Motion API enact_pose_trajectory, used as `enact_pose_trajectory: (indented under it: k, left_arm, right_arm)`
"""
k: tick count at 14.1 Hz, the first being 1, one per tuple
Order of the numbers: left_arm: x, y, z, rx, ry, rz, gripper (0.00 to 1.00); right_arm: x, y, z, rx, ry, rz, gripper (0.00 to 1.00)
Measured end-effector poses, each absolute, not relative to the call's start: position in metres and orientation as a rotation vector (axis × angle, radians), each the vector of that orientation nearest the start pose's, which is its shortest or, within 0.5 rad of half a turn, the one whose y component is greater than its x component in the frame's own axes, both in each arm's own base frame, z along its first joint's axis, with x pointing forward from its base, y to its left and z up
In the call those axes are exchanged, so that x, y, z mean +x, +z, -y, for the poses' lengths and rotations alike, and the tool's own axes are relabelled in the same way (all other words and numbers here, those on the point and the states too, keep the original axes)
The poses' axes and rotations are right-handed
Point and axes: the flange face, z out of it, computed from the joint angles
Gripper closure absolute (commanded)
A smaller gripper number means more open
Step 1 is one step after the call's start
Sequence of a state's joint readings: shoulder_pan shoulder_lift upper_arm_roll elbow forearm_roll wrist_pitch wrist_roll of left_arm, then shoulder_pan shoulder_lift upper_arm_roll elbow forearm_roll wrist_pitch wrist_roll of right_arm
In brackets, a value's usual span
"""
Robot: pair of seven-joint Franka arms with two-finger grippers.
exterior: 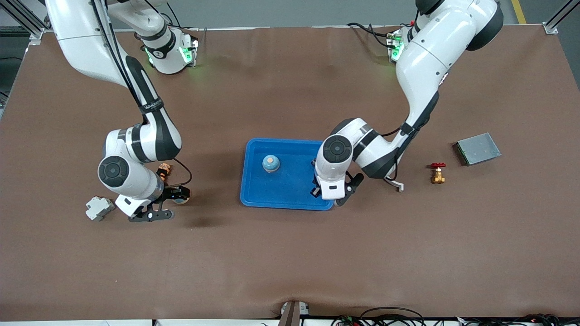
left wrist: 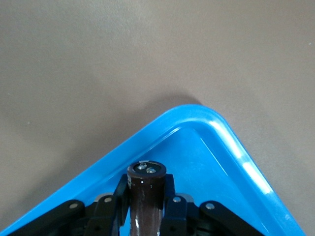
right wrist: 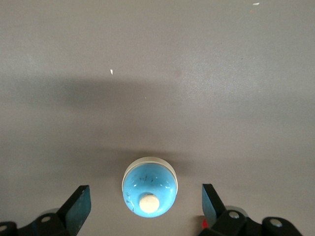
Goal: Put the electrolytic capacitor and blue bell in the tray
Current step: 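Lower the capacitor into the tray while the right gripper reaches the other bell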
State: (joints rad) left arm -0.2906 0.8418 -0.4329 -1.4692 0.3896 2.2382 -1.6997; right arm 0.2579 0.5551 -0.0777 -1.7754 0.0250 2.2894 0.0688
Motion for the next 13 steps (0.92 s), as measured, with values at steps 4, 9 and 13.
enact_pose_trajectory:
  k: [4,9,13]
  left_arm:
    - [0.584,0.205,0.424,-2.892,0.000,1.340,1.00]
    - [0.588,0.196,0.421,-2.914,-0.013,1.338,0.00]
    - [0.610,0.221,0.406,-2.969,-0.080,1.273,0.00]
  right_arm:
    - [0.637,0.231,-0.122,-3.162,0.038,0.174,0.00]
    - [0.625,0.215,-0.119,-3.163,0.078,0.207,0.00]
    - [0.622,0.212,-0.118,-3.163,0.081,0.208,0.00]
